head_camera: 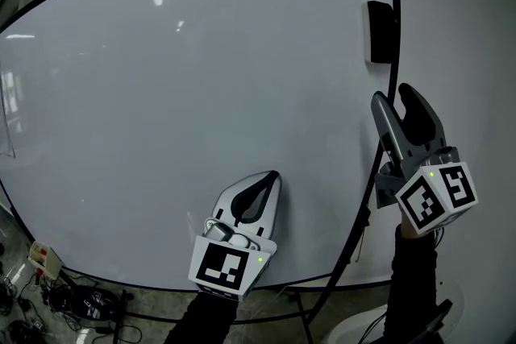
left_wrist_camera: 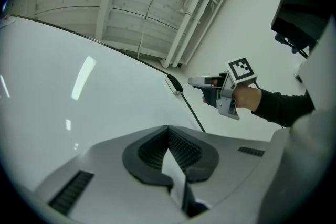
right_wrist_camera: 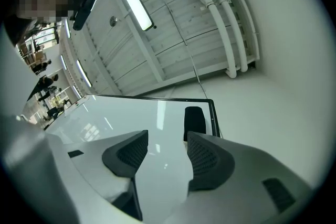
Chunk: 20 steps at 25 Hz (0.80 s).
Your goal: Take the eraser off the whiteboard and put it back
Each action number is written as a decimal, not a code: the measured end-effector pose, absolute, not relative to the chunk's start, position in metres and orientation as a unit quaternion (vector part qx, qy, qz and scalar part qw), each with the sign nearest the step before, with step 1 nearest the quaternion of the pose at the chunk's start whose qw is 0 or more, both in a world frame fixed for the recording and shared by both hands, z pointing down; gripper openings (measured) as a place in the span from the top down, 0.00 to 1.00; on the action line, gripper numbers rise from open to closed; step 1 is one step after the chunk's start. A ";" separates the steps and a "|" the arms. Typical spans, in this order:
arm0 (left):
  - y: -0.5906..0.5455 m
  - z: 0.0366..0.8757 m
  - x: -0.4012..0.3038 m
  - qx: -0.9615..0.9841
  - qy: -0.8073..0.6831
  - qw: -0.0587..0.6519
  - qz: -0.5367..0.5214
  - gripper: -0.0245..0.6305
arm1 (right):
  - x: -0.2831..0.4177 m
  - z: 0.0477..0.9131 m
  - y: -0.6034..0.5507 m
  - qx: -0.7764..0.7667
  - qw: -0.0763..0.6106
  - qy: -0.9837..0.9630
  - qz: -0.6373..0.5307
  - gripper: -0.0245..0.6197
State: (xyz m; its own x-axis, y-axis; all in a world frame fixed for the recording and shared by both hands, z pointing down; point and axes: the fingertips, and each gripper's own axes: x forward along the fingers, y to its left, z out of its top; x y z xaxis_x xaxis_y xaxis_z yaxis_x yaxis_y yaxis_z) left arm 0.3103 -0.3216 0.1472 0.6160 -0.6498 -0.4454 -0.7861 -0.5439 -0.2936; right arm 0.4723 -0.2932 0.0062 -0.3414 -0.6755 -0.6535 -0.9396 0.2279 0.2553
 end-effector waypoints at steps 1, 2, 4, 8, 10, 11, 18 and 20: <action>-0.321 0.148 0.308 -0.866 0.416 0.237 0.143 0.95 | 0.472 0.011 -0.290 -0.535 0.210 0.756 0.312 0.58; -0.320 0.148 0.305 -0.866 0.418 0.235 0.143 0.95 | 0.472 0.016 -0.288 -0.537 0.211 0.757 0.308 0.60; -0.320 0.150 0.301 -0.865 0.422 0.233 0.141 0.95 | 0.471 0.025 -0.282 -0.536 0.215 0.757 0.305 0.66; -0.316 0.155 0.296 -0.867 0.421 0.226 0.141 0.95 | 0.466 0.040 -0.269 -0.536 0.216 0.756 0.307 0.76; -0.314 0.160 0.293 -0.869 0.420 0.216 0.145 0.95 | 0.465 0.050 -0.265 -0.538 0.213 0.757 0.304 0.78; -0.313 0.163 0.291 -0.870 0.421 0.211 0.145 0.95 | 0.465 0.055 -0.264 -0.539 0.212 0.758 0.300 0.79; -0.306 0.171 0.290 -0.873 0.423 0.199 0.141 0.95 | 0.474 0.079 -0.254 -0.553 0.220 0.756 0.272 0.86; -0.305 0.172 0.291 -0.873 0.423 0.199 0.140 0.95 | 0.474 0.083 -0.249 -0.555 0.222 0.755 0.271 0.88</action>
State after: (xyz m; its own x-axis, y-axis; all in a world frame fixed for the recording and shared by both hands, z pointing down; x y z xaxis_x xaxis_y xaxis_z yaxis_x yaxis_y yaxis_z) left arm 0.2907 -0.3050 0.1721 0.6035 -0.6820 -0.4130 -0.7936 -0.5638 -0.2286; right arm 0.4735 -0.2495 0.0834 -0.2855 -0.7175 -0.6354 -0.9578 0.2369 0.1628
